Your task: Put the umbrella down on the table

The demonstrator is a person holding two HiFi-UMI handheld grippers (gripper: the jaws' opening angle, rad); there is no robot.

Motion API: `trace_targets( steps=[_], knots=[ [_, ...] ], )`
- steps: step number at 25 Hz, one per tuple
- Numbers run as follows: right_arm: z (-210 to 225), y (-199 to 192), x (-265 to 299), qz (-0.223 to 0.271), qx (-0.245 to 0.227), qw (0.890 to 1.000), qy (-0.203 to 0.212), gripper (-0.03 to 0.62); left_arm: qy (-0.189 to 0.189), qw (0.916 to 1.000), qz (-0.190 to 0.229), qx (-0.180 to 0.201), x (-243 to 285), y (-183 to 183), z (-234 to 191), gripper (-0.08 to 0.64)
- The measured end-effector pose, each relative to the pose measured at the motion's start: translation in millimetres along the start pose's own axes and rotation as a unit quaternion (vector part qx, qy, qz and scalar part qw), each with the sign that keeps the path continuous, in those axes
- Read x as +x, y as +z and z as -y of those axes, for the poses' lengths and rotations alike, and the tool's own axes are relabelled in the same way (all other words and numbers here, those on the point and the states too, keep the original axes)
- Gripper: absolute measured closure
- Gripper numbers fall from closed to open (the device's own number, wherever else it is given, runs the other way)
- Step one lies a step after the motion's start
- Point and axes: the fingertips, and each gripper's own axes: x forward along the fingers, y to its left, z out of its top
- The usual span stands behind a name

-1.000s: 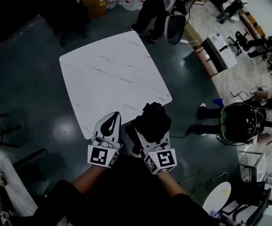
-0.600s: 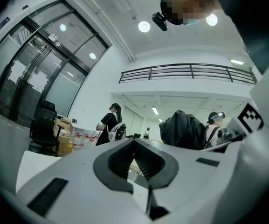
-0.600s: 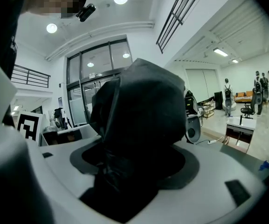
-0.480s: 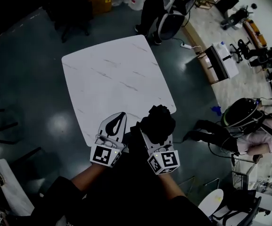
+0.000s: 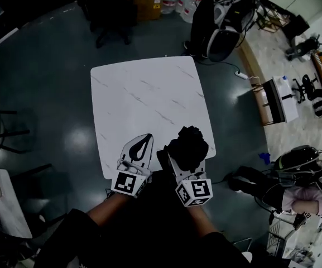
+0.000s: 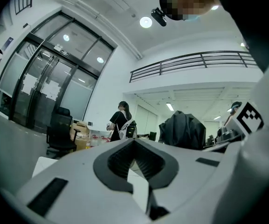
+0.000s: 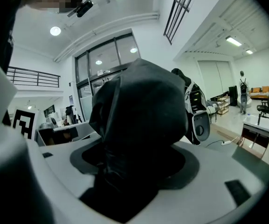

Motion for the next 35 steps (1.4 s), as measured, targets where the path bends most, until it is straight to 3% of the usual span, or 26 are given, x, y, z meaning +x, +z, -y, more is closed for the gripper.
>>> trace_targets(
  steps=[3,10,16,35],
  knots=[
    [18,3,21,-0.014,-0.022,0.999,0.02,0.259,0.031,0.999,-0.028,0.013,22,-8,-5,0.552],
    [64,-1,68,-0.052,0.018,0.998,0.044,0.258,0.067,0.9968,-0.041,0.014,73,-27,-19,0.552],
    [97,-8,100,-0.079,0.01,0.994,0.069,0.258,0.085,0.9951,-0.049,0.015,113,-33,-21,0.552],
    [141,-102,186,-0.201,-0.011,0.972,0.121,0.258,0.158,0.9823,-0.1,-0.001,150,-80,-53,0.552]
  ],
)
